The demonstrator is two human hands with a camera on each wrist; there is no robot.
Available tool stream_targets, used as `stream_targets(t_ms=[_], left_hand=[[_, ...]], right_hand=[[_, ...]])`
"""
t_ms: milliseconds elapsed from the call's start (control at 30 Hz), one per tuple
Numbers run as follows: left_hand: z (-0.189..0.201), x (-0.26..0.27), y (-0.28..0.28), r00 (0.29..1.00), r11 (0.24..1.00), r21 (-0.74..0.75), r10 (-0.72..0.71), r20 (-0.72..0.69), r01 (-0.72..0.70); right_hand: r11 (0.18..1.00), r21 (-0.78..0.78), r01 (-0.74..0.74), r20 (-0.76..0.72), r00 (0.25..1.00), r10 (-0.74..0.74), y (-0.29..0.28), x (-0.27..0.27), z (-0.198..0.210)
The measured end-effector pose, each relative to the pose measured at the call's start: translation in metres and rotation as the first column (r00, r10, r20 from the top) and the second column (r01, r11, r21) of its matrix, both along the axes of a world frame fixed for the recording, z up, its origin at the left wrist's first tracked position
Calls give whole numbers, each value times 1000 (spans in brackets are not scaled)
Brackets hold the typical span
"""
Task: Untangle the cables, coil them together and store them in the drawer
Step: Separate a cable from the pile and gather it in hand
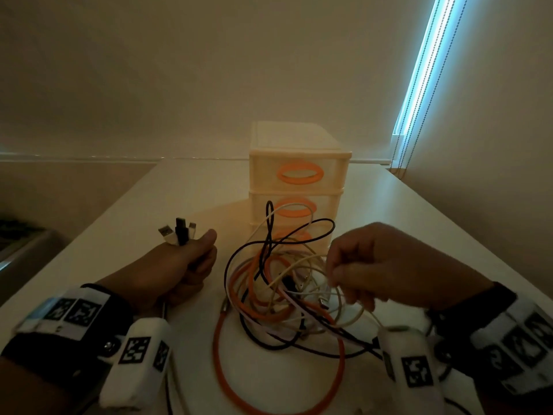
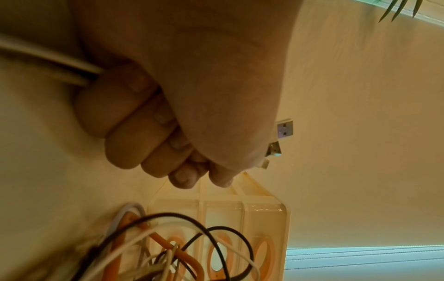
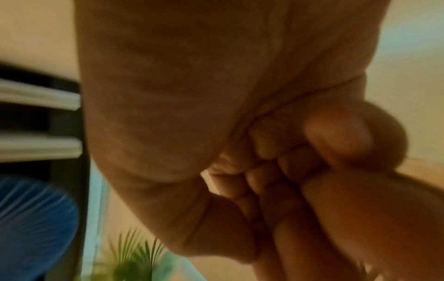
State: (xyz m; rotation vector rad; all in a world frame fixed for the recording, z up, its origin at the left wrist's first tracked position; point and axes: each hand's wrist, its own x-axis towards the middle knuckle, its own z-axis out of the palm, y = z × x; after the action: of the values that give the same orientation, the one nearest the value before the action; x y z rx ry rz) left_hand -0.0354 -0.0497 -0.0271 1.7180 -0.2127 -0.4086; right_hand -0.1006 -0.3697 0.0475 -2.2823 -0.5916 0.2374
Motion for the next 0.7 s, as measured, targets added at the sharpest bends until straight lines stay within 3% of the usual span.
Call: stream_targets(t_ms=[167,300,433,700], left_hand=[[-1,1,1,1000,1000,25,-14,5,14],[-2,1,-1,1000,999,44,-2,-1,2],[-1,0,-2,1000,999,49,9,-7,-9],[-2,1,-2,999,999,2,37,-36,-37]], right_hand=[[942,-301,-146,190,959,209,27,-17,1],[792,-577,-197,219,898,382,51,-16,-24],[791,-606,-83,230,934,274,56,-5,-37],[766,-643,-11,218,956,197,53,3,-32]])
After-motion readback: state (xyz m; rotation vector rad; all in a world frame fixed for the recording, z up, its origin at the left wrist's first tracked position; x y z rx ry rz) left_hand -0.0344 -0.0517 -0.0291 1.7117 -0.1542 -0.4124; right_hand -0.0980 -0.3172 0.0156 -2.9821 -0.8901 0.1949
